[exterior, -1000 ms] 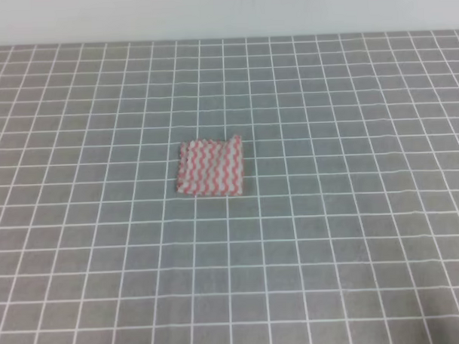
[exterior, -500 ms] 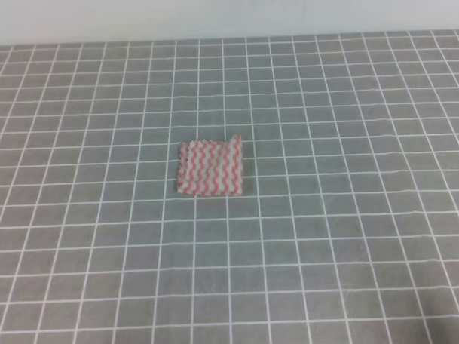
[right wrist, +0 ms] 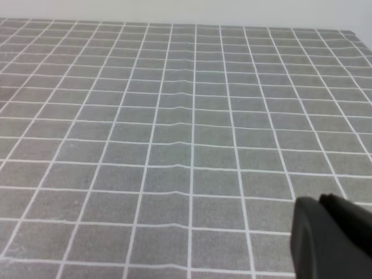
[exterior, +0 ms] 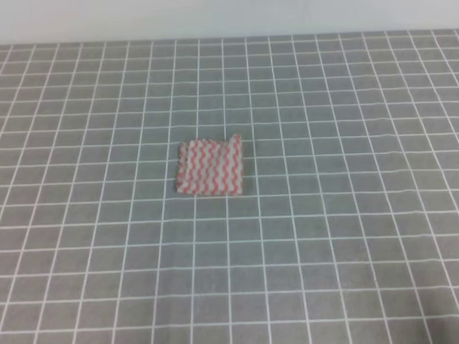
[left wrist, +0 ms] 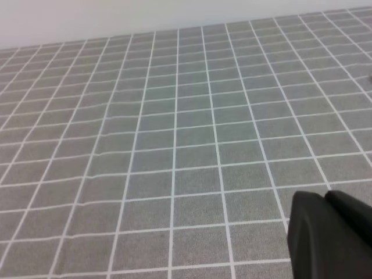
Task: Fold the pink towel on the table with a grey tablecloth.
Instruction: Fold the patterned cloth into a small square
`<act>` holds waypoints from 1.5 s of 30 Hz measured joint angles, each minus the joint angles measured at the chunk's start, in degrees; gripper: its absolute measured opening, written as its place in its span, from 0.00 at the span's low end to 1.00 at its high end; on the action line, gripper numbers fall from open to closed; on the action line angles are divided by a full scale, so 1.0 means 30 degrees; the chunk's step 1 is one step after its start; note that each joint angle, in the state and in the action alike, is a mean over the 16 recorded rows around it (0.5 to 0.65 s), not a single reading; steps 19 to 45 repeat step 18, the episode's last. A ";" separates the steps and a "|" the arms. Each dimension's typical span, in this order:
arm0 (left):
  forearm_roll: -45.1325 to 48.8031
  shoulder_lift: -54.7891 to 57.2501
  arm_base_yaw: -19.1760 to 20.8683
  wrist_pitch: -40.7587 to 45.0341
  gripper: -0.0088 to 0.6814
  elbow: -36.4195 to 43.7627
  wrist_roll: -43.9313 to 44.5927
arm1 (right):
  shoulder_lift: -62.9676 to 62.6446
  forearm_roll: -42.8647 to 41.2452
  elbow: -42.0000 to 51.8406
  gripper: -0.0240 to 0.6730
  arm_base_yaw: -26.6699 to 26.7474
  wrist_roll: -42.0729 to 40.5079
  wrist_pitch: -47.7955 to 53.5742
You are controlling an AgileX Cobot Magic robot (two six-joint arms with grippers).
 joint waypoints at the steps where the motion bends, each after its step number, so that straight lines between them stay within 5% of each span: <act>1: 0.0000 -0.0006 0.0000 -0.0022 0.01 0.0000 -0.0005 | 0.0000 0.0002 0.0000 0.03 0.0000 0.0000 -0.0001; 45: -0.0006 -0.0023 0.0000 0.0054 0.01 0.0033 -0.0010 | -0.0022 0.0019 0.0102 0.03 0.0001 0.0000 -0.0094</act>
